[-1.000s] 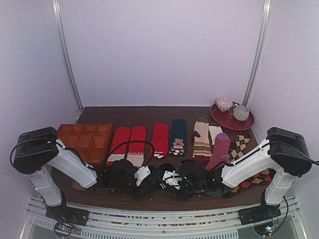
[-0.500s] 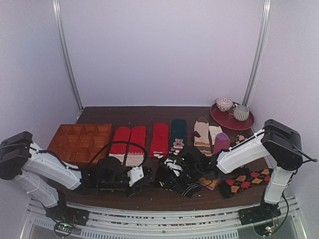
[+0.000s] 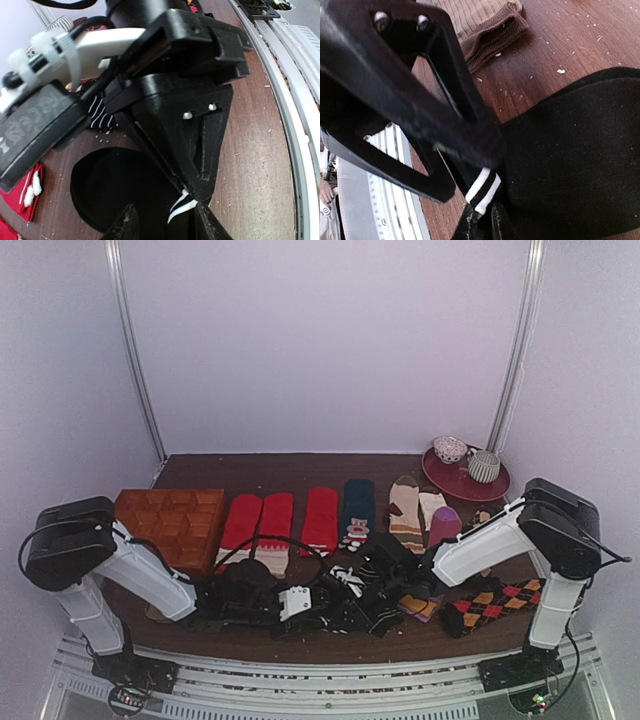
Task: Roll the socks
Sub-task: Roll the sock at the center of the board.
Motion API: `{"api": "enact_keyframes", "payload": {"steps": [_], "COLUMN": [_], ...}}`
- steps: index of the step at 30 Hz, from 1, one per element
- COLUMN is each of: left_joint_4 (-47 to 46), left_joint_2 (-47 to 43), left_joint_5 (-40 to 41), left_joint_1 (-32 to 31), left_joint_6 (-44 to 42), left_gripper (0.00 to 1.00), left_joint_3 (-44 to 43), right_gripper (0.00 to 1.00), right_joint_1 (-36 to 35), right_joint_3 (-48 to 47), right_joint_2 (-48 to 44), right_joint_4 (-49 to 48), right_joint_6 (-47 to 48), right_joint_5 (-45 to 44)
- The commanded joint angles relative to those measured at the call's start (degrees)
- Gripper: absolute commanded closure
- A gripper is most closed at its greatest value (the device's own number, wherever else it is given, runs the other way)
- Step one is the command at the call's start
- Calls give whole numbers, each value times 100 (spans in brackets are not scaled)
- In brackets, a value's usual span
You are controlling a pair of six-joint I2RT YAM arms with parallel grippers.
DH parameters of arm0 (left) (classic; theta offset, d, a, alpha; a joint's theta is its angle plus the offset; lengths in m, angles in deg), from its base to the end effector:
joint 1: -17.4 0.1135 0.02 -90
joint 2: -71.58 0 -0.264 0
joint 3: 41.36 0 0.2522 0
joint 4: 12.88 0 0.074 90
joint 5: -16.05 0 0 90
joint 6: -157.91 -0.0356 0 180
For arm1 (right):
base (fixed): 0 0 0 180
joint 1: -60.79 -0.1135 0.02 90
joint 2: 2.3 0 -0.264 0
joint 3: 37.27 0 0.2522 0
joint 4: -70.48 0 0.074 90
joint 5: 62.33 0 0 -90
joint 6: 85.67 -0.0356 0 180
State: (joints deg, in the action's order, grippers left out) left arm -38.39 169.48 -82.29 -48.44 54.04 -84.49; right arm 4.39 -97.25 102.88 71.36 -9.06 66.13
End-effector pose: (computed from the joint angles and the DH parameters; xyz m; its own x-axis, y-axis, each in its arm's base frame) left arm 0.1169 -0.2732 0.1156 0.0346 0.5024 -0.8640 0.9747 0.1742 0.1403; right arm 0.1683 0.2934 0.1160 -0.5941 -0.5665 -0.5710 -0.7744 0.2109 0.5965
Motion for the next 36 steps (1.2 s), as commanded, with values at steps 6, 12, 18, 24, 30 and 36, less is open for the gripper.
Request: {"api": "enact_keyframes", "payload": {"steps": [6,12,18,24,30,36], "left_joint_4": [-371,-519,-512,-508,-135,160], "left_joint_2": [313,447,639,725,729,863], "left_joint_5": [-514,-536,-535,-619,-711,-988], "left_joint_1": [-25,-25,-25,-25,4,176], "left_joint_6": [87,231,307,417,878,1636], "left_gripper": [63,69,79,91,100,100], "left_joint_3": [39,114,-12,-45,-59,62], "right_gripper": [92,92,92,90,75,62], "right_joint_1": [63,92,88,89,98,87], "right_joint_3": [264,267,285,294,217,454], "right_joint_2": [522,572,566,547,338,-873], "right_joint_4": [1538,1556,1622,1649,1630,992], "right_joint_6": [134,148,161,179,377,708], "right_joint_5": [-62,-92,-141,-146,-277,-1160]}}
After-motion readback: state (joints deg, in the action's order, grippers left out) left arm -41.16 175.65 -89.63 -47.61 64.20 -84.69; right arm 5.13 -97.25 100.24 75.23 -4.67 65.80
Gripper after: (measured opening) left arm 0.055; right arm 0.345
